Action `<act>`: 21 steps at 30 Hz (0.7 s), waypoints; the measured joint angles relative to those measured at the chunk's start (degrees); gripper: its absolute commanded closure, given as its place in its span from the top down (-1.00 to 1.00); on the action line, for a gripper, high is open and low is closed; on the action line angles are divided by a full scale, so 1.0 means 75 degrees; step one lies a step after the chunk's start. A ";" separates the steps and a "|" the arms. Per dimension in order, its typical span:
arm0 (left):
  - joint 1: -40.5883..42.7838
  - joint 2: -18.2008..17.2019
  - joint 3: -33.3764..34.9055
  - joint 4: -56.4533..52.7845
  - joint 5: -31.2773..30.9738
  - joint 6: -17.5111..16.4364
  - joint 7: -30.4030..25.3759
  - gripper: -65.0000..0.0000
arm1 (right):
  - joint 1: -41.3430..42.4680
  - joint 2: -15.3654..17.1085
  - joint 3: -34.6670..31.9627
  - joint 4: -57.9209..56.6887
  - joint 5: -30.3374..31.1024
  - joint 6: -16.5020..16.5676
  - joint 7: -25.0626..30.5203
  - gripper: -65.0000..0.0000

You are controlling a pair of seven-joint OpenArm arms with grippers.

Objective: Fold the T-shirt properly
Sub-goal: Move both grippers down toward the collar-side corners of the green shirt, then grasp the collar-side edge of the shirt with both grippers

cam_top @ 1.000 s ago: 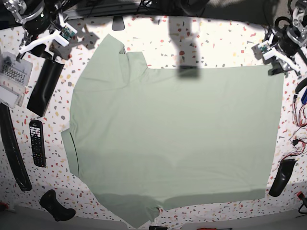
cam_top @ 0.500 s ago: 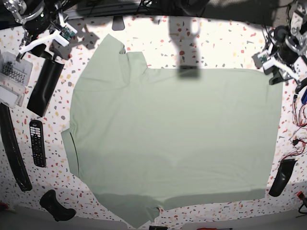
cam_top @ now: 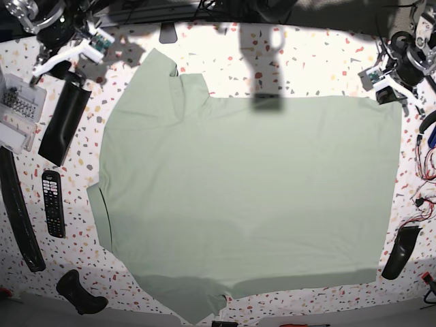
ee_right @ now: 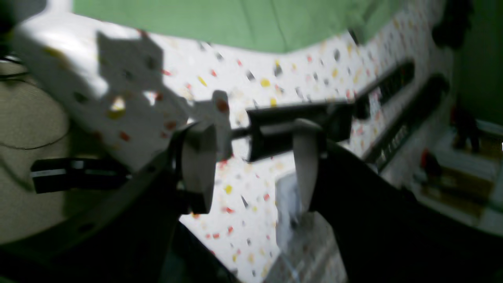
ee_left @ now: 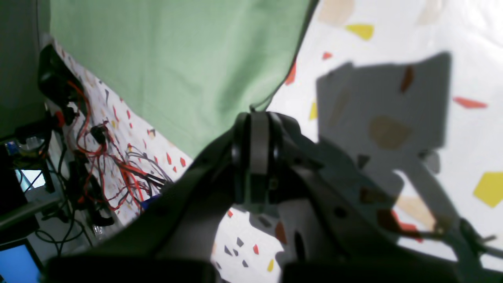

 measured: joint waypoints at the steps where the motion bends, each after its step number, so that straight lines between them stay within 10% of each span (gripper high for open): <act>1: 0.0000 0.0000 0.0000 0.0000 0.0000 0.0000 -0.0009 -1.00 | 0.0000 0.0000 0.0000 0.0000 -0.0003 0.0023 0.0125 -0.06; 21: 0.0000 0.0000 0.0000 -0.0003 0.0017 0.0000 -0.0157 -1.00 | 0.1970 -0.0810 -0.1326 -0.1909 0.1848 0.1023 0.1183 -0.06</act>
